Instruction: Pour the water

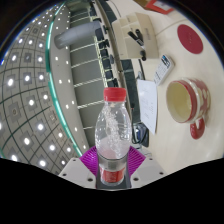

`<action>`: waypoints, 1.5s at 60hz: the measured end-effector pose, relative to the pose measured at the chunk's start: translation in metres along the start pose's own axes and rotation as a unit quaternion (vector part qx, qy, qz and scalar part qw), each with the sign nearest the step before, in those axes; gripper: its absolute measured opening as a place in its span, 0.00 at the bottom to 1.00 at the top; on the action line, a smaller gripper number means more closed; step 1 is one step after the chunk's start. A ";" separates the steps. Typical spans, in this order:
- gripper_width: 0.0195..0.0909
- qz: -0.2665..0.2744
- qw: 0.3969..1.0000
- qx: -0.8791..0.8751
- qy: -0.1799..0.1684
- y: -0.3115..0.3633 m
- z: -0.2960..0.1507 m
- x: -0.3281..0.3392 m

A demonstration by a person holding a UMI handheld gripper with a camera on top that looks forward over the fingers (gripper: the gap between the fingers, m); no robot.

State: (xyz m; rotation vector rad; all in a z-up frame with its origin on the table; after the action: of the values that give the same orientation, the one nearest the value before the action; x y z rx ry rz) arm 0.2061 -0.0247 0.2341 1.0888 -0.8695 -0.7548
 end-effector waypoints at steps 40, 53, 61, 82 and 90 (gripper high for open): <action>0.21 0.258 0.613 0.708 -0.238 -0.040 -0.213 0.083; 0.22 0.284 0.619 0.702 -0.208 -0.099 -0.233 0.069; 0.36 0.264 0.630 0.695 -0.225 -0.104 -0.233 0.082; 0.93 0.351 0.627 0.667 -0.196 -0.111 -0.213 0.116; 0.93 0.374 0.617 0.665 -0.193 -0.093 -0.175 0.153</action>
State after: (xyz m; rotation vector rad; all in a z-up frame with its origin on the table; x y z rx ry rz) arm 0.4221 -0.1093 0.1412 1.5917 -2.2443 0.6250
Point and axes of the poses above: the point between the fingertips, and its own axes, seen from behind it with the camera up: y to the left, z down, x backward, against the way the camera looks, the point moved 6 cm from there along x, backward, against the way the camera looks, and after that the axes turned 14 degrees about z, right-handed, at the moved point
